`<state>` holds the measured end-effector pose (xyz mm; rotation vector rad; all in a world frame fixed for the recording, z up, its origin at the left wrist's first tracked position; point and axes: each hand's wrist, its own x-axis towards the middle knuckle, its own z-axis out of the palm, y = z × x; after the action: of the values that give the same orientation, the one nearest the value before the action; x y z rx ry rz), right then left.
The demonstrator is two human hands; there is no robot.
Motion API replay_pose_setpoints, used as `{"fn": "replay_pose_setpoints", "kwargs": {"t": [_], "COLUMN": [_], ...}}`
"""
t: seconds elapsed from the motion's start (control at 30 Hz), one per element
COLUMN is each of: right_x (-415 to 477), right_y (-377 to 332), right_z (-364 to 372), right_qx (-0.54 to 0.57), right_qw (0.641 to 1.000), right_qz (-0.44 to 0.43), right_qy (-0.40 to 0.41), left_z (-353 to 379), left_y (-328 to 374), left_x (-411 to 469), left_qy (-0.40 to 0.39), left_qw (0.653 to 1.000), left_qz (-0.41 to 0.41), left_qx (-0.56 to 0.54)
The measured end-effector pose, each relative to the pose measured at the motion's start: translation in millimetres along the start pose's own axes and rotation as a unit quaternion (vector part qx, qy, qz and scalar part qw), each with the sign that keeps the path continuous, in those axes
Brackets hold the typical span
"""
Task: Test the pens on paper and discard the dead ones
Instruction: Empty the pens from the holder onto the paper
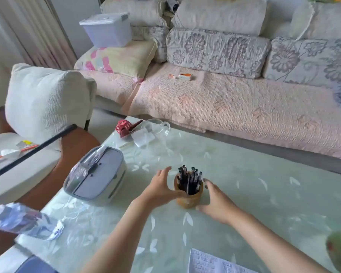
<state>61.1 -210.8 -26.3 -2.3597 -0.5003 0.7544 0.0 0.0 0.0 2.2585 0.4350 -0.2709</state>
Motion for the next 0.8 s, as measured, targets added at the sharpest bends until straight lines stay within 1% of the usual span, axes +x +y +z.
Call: {"fn": "replay_pose_setpoints", "kwargs": {"t": [0.1, 0.13, 0.23, 0.3, 0.4, 0.53, 0.7, 0.8], "right_x": [15, 27, 42, 52, 60, 49, -7, -58], "right_y": [3, 12, 21, 35, 42, 47, 46, 43], "right_z": [18, 27, 55, 71, 79, 76, 64, 59], "right_qx": [0.099, 0.127, 0.187, 0.208, 0.200, 0.188, 0.142, 0.114], "right_qw": [0.993, 0.989, 0.973, 0.965, 0.958, 0.953, 0.950, 0.944], "right_qz": [-0.056, -0.058, -0.078, -0.103, -0.129, -0.143, -0.150, -0.157], "right_qy": [0.037, 0.057, 0.108, 0.122, 0.161, 0.189, 0.233, 0.266], "left_z": [23, 30, 51, 60, 72, 79, 90, 98], "left_y": [-19, -24, -39, -46, -55, -54, -41, -28], "left_x": [16, 20, 29, 32, 34, 26, -10, -48], "left_qy": [-0.006, -0.006, 0.028, 0.049, 0.087, 0.107, 0.129, 0.113], "left_qw": [0.999, 0.999, 0.995, 0.989, 0.979, 0.974, 0.965, 0.961], "left_qz": [0.023, 0.028, 0.060, 0.082, 0.105, 0.148, 0.202, 0.230], "left_qx": [-0.025, -0.033, -0.076, -0.113, -0.151, -0.135, -0.104, -0.106]}}
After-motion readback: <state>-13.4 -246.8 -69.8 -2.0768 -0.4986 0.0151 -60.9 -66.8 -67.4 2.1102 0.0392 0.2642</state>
